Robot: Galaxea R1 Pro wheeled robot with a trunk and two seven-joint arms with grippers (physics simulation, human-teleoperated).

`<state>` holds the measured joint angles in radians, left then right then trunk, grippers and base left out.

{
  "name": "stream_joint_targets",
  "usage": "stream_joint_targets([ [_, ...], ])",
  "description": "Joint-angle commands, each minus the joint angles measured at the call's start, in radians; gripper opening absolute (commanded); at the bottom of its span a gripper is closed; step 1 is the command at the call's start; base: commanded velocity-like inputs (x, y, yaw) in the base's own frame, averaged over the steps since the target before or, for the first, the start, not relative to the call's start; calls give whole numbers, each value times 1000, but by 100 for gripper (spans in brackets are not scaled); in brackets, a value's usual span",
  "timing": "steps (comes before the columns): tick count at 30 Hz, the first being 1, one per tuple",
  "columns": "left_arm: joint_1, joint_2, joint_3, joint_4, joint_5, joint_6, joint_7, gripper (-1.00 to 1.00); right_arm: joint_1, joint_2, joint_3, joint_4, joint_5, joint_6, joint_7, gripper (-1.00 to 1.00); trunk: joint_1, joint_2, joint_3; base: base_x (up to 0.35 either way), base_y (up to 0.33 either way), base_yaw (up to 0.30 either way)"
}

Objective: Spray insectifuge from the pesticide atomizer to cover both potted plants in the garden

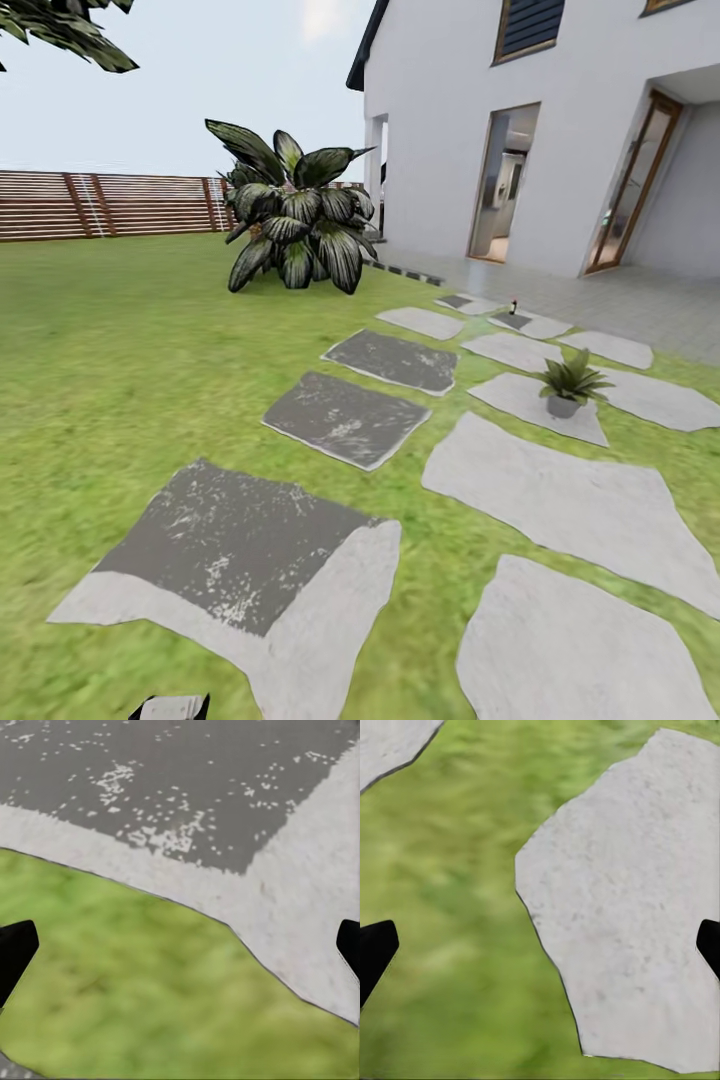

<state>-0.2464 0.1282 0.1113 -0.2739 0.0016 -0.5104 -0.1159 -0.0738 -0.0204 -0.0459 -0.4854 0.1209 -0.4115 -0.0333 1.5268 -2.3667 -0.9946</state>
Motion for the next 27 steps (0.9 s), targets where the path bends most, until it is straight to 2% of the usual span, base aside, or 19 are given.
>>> stream_joint_targets([
  [1,-1,-1,8,1,0,-2,-10,100,0,0,-3,1,10,-3,-3,100,0,0,-1,338,0,0],
  [27,-1,-1,8,1,0,-2,-10,100,-1,0,-3,1,10,-3,-3,100,0,0,-1,338,0,0],
])
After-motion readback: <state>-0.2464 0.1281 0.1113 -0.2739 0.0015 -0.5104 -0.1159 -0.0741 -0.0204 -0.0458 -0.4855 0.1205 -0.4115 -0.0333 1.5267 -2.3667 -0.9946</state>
